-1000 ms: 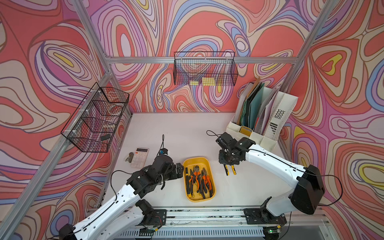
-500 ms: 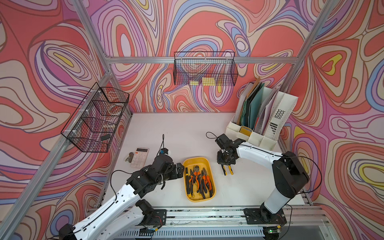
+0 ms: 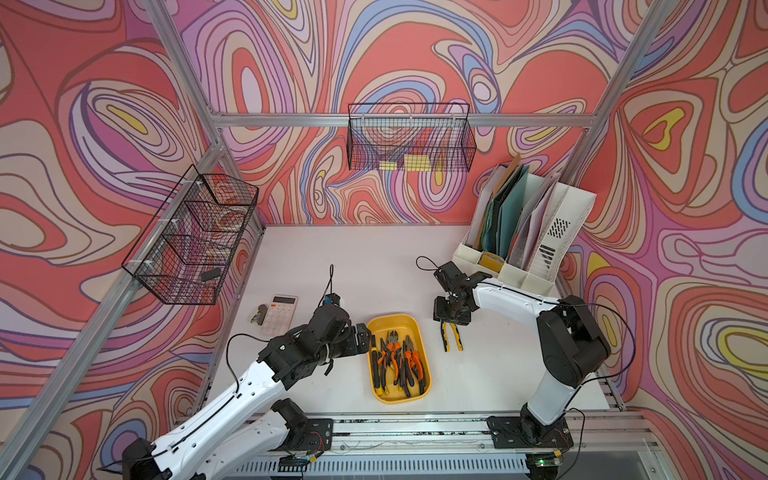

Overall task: Take the pliers out of the storage box
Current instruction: Place the pliers at the center of the board, then pick up the pliers from the storage box.

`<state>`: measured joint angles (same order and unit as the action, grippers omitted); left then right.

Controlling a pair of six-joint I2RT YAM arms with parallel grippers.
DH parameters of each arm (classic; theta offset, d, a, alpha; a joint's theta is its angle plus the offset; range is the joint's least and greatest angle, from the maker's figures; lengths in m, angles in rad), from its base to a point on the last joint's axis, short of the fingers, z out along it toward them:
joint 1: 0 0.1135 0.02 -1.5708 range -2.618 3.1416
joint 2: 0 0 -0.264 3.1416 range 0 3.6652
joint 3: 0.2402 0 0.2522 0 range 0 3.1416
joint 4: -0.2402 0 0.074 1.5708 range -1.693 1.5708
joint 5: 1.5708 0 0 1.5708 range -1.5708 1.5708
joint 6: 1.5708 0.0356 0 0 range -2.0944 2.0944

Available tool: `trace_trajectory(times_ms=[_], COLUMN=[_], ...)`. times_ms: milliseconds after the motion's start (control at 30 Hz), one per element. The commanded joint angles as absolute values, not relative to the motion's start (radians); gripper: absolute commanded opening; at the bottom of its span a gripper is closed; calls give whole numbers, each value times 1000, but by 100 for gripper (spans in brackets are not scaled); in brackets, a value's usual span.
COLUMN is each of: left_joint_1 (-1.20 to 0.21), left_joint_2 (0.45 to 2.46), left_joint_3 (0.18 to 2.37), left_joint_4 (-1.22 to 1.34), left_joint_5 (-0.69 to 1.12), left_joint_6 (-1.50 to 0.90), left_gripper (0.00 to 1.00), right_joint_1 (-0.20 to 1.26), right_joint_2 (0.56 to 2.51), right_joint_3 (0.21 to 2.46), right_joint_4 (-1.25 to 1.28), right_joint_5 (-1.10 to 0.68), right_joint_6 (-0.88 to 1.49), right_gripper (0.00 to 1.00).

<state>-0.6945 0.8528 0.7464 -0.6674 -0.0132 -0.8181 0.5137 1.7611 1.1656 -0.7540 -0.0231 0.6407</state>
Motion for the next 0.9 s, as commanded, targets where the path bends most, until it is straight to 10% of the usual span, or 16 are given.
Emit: trace_trajectory(times_ms=[0,400,867], left_joint_1=[-697,-698,-698], left_joint_2=[865,888,900], left_joint_3=[784,769,775], left_joint_4=[-698,-663,-649], left_joint_5=[2,25,43], left_joint_6=[-805,-835,-871], left_gripper=[100,98,96], right_joint_1=[512,567,851], right_joint_2=[1723,1464,1533], right_joint_3=[1187,1237,1265], right_joint_4=[-796,-976,-837], right_joint_5=[-12,-31,-112], right_joint_6=[642,672,782], right_gripper=[64,74,56])
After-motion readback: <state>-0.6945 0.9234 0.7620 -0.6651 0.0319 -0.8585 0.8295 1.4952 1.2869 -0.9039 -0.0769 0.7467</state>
